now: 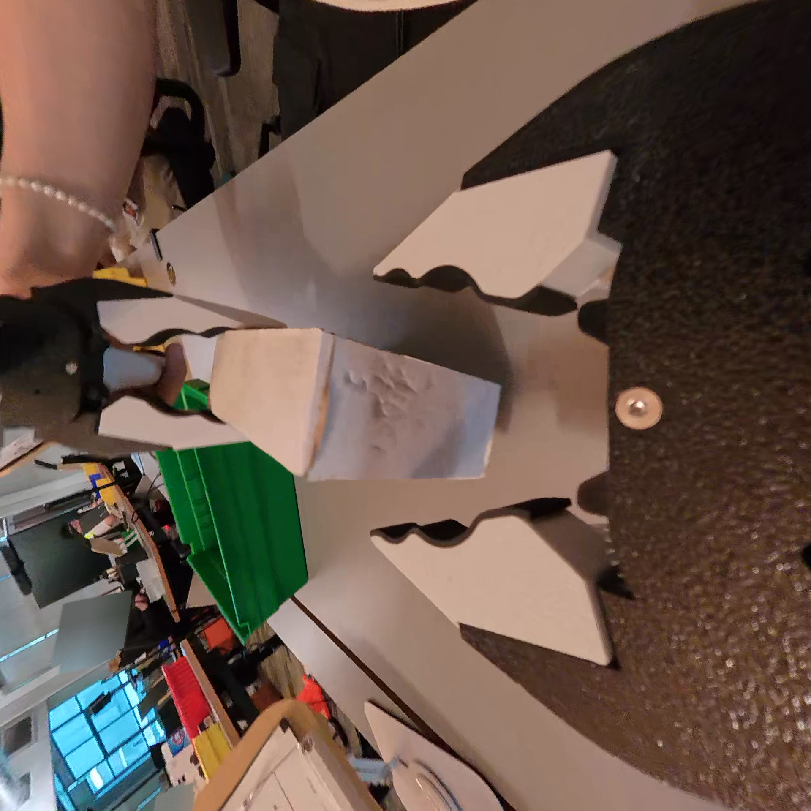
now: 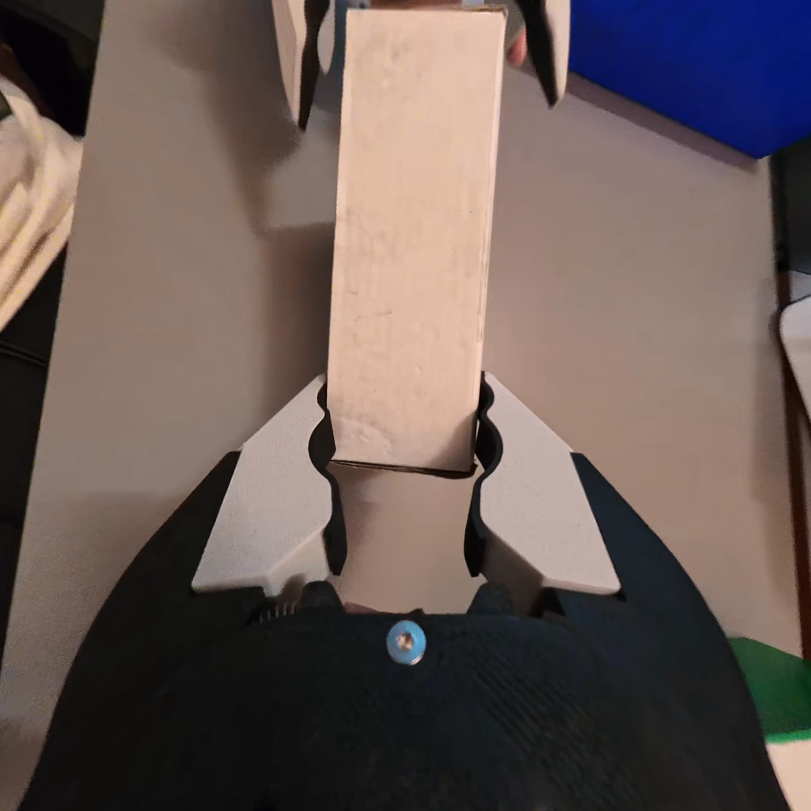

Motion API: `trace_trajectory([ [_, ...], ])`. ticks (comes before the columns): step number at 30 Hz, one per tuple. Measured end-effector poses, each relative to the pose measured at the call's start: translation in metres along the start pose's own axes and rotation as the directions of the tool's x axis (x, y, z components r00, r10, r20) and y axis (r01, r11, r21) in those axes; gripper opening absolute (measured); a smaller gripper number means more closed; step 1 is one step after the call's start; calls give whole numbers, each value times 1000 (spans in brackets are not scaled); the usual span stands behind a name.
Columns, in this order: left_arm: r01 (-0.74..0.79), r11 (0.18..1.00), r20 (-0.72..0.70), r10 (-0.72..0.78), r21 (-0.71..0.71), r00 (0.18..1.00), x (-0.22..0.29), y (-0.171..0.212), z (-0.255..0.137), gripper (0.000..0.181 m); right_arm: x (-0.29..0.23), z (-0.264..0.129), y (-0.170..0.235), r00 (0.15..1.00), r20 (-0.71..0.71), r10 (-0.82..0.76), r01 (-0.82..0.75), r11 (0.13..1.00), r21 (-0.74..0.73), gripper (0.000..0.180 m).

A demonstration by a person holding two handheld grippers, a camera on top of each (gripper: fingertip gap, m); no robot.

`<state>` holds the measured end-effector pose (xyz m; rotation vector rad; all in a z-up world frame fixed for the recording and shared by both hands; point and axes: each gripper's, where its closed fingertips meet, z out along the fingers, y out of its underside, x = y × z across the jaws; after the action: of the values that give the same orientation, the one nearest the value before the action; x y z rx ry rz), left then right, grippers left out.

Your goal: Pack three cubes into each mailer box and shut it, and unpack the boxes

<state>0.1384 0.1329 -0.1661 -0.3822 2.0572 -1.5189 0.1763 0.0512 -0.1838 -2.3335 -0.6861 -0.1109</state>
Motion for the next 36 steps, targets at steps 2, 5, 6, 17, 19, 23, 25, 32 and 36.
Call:
trace_trajectory([
  [2, 3, 1000, -35, -3, 11, 999, 2, 1, 15, 103, 5, 3, -2, 999, 46, 21, -21, 1000, 0, 63],
  [5, 16, 999, -61, -13, 35, 998, 0, 2, 34, 97, 8, 8, -8, 995, 91, 43, -45, 999, 27, 64],
  [6, 24, 1000, -62, -22, 20, 998, -2, 5, 40, 96, 10, 9, -9, 995, 92, 49, -53, 998, 35, 64],
  [17, 192, 977, -30, -195, -89, 980, -27, 22, 53, 75, 40, -13, 0, 893, -410, -184, 148, 982, -119, 67],
  [19, 265, 958, -41, -271, -111, 962, -31, 26, 55, 74, 45, -22, -11, 801, -528, -283, 237, 959, -155, 57],
  [23, 332, 935, -59, -341, -124, 938, -35, 28, 57, 74, 49, -25, -20, 757, -568, -323, 274, 946, -174, 37],
  [25, 322, 938, -49, -330, -128, 943, -35, 29, 57, 74, 48, -24, -19, 769, -548, -328, 283, 944, -169, 33],
  [32, 316, 939, -28, -322, -132, 946, -36, 30, 57, 73, 48, -25, -17, 761, -517, -392, 315, 920, -233, 18],
  [36, 311, 941, -26, -317, -134, 948, -36, 31, 57, 72, 53, -28, -20, 728, -536, -428, 348, 904, -249, 22],
])
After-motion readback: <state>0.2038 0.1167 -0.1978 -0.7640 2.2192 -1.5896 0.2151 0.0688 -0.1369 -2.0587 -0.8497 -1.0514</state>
